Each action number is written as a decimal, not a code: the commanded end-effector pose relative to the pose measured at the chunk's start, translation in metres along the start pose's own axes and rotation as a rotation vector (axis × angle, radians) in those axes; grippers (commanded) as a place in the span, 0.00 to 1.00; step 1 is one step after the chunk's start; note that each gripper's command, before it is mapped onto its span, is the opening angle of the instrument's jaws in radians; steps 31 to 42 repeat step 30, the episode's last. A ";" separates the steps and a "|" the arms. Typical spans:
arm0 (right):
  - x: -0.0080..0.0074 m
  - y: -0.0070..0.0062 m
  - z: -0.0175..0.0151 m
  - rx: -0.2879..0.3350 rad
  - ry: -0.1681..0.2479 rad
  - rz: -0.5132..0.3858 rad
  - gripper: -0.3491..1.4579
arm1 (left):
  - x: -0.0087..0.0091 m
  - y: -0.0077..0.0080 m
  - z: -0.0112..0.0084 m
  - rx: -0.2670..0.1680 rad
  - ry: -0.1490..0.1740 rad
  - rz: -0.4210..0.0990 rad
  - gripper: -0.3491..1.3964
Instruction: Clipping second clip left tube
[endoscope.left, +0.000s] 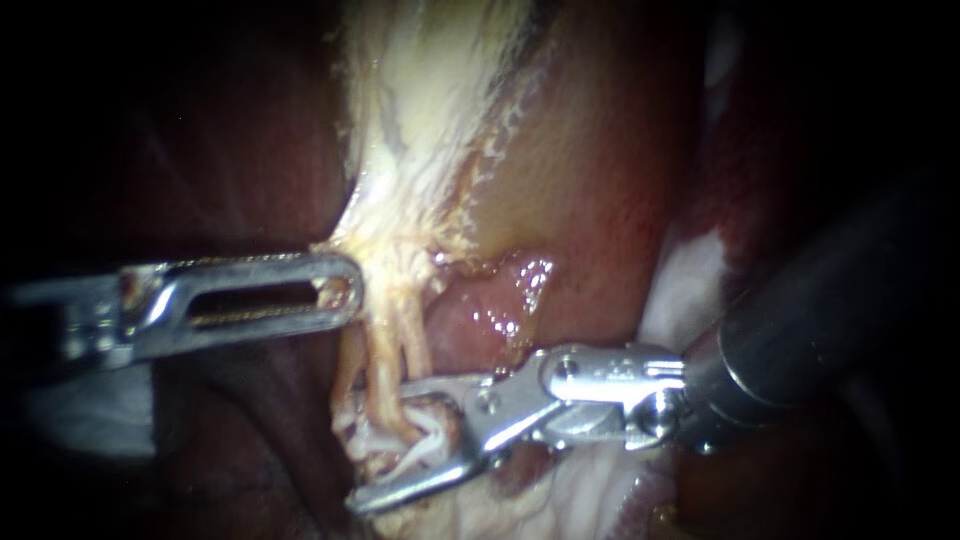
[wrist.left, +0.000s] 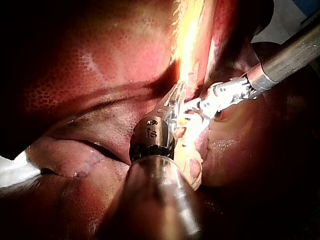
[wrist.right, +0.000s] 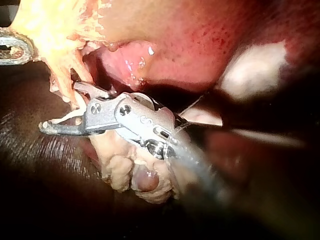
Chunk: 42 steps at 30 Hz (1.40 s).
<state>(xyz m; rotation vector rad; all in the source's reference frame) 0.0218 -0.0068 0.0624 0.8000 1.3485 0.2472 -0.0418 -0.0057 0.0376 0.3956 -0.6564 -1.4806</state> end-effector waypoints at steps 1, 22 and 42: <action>0.0000 0.0000 0.0000 -0.002 -0.001 0.001 0.46 | 0.0000 0.0000 0.0000 0.000 0.000 0.000 0.00; -0.0012 0.0011 -0.0012 -0.086 -0.036 0.022 0.00 | 0.0000 0.0001 0.0000 0.001 0.000 0.000 0.00; -0.0012 0.0011 -0.0013 -0.086 -0.036 0.022 0.00 | 0.0000 0.0001 0.0000 0.001 0.000 0.000 0.00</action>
